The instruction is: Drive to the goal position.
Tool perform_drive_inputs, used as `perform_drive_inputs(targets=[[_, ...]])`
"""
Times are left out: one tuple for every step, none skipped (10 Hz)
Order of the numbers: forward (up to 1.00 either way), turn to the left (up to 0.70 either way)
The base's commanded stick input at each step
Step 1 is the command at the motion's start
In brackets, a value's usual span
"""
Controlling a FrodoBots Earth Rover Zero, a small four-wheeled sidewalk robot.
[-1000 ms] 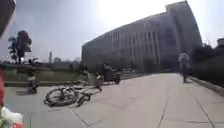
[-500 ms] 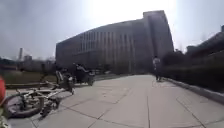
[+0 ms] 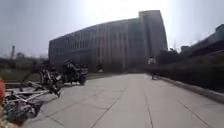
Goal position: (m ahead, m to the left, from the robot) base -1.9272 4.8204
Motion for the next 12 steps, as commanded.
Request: perform_drive_inputs(targets=[[0.70, 0.00], [0.70, 0.00], [0.70, 0.00], [0.70, 0.00], [0.70, 0.00], [0.70, 0.00], [0.70, 0.00], [0.70, 0.00], [0.70, 0.00], [0.70, 0.00], [0.70, 0.00], [0.70, 0.00]])
